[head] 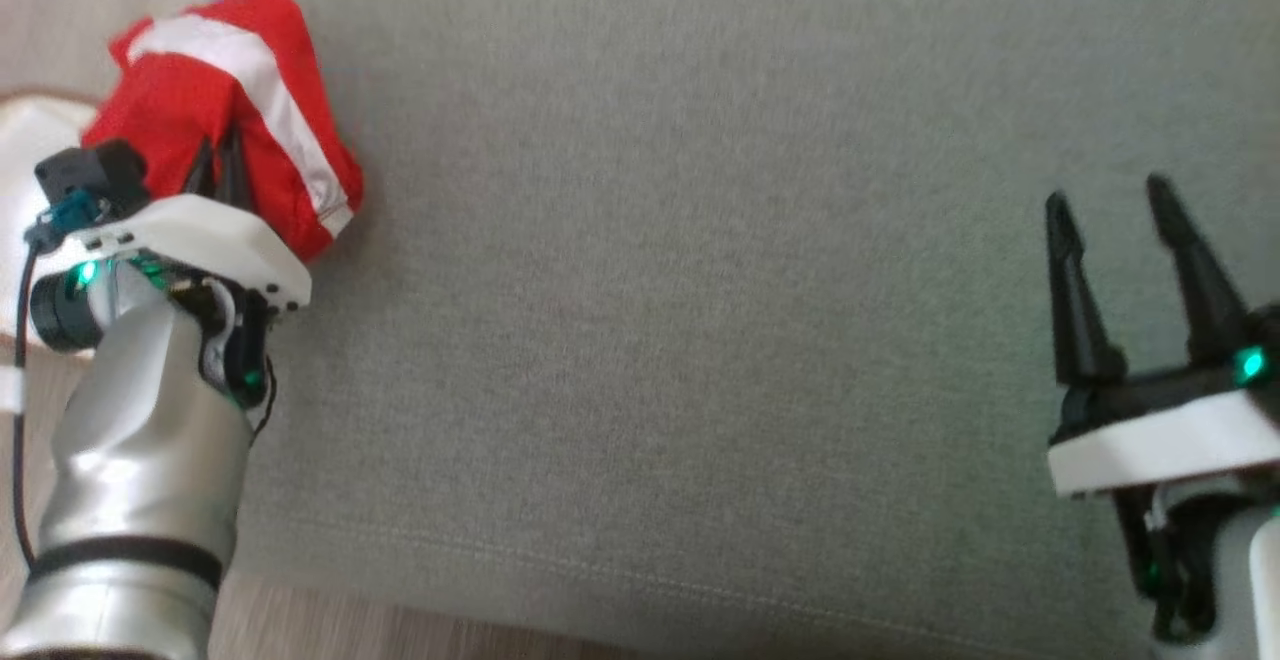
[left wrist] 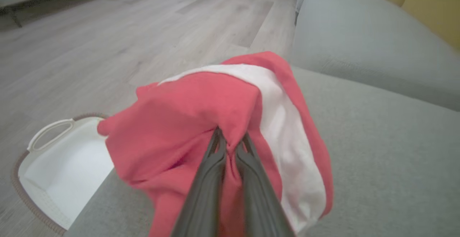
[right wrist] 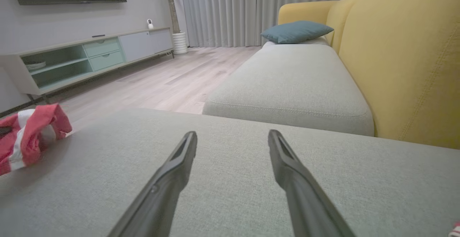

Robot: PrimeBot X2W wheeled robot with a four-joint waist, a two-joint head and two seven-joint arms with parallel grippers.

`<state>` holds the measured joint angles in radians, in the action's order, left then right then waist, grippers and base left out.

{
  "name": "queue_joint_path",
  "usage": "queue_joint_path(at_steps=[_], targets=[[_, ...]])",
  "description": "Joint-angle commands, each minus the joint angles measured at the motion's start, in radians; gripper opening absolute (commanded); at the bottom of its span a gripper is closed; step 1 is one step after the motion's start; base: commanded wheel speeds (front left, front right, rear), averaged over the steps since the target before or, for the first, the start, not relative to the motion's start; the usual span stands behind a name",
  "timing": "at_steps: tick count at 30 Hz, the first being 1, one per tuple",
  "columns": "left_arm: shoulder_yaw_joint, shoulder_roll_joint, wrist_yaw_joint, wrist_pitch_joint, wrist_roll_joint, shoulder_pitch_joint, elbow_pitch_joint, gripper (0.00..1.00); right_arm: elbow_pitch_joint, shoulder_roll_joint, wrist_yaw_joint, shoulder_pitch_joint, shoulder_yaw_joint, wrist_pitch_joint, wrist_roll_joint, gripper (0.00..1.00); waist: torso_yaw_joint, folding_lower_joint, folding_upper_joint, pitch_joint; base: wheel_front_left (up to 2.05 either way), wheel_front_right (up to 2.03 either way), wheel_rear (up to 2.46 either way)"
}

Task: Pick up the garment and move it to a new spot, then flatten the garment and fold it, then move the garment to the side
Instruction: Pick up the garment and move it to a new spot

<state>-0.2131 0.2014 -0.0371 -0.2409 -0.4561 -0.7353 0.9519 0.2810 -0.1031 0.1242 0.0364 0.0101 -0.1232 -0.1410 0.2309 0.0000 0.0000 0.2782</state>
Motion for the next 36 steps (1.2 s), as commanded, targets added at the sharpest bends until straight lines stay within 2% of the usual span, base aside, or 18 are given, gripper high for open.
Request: queue_joint_path(at_steps=[1, 3, 7, 14, 18, 22, 27, 32, 36], targets=[[0.033, 0.054, 0.014, -0.017, 0.007, 0.025, -0.078, 0.00, 0.029, 0.005, 0.007, -0.017, -0.023, 0.011, -0.007, 1.00, -0.012, 0.0000, 0.0000, -0.086, 0.00, 0.00, 0.00], [0.037, 0.060, 0.027, -0.018, 0.013, 0.055, -0.123, 0.00, 0.026, 0.009, 0.007, -0.026, -0.024, 0.013, -0.010, 1.00, -0.017, 0.0000, 0.0000, -0.105, 0.00, 0.00, 0.00], [0.042, 0.066, 0.080, -0.016, 0.028, 0.207, -0.348, 0.00, 0.024, 0.025, 0.007, -0.063, -0.025, 0.022, -0.019, 1.00, -0.039, 0.0000, 0.0000, -0.164, 0.00, 0.00, 0.00], [-0.003, 0.075, 0.175, 0.144, 0.049, 0.472, -0.800, 0.00, 0.029, 0.040, 0.007, -0.106, -0.030, 0.023, -0.027, 1.00, -0.093, 0.0000, 0.0000, -0.194, 0.00, 0.00, 0.00], [-0.066, 0.042, 0.193, 0.223, 0.045, 0.559, -0.966, 0.00, 0.032, 0.045, 0.007, -0.099, -0.041, 0.028, -0.033, 1.00, -0.153, 0.0000, 0.0000, -0.176, 0.00, 0.00, 0.00], [-0.141, -0.023, 0.164, 0.278, 0.004, 0.564, -0.973, 0.00, 0.027, 0.047, 0.007, -0.074, -0.053, 0.035, -0.036, 1.00, -0.231, 0.0000, 0.0000, -0.139, 0.00, 0.00, 0.00], [-0.187, -0.105, 0.139, 0.247, -0.029, 0.490, -0.876, 0.00, 0.017, 0.050, 0.007, -0.042, -0.058, 0.046, -0.040, 1.00, -0.339, 0.0000, 0.0000, -0.085, 0.00, 0.00, 0.00], [-0.223, -0.141, 0.137, 0.172, -0.052, 0.392, -0.784, 0.00, 0.005, 0.051, 0.007, -0.018, -0.068, 0.063, -0.047, 1.00, -0.436, 0.0000, 0.0000, -0.027, 0.00, 0.00, 0.00], [-0.268, -0.148, 0.135, 0.137, -0.065, 0.324, -0.724, 0.00, -0.011, 0.052, 0.007, -0.005, -0.071, 0.082, -0.056, 1.00, -0.484, 0.0000, 0.0000, 0.017, 0.00, 0.00, 0.00]])
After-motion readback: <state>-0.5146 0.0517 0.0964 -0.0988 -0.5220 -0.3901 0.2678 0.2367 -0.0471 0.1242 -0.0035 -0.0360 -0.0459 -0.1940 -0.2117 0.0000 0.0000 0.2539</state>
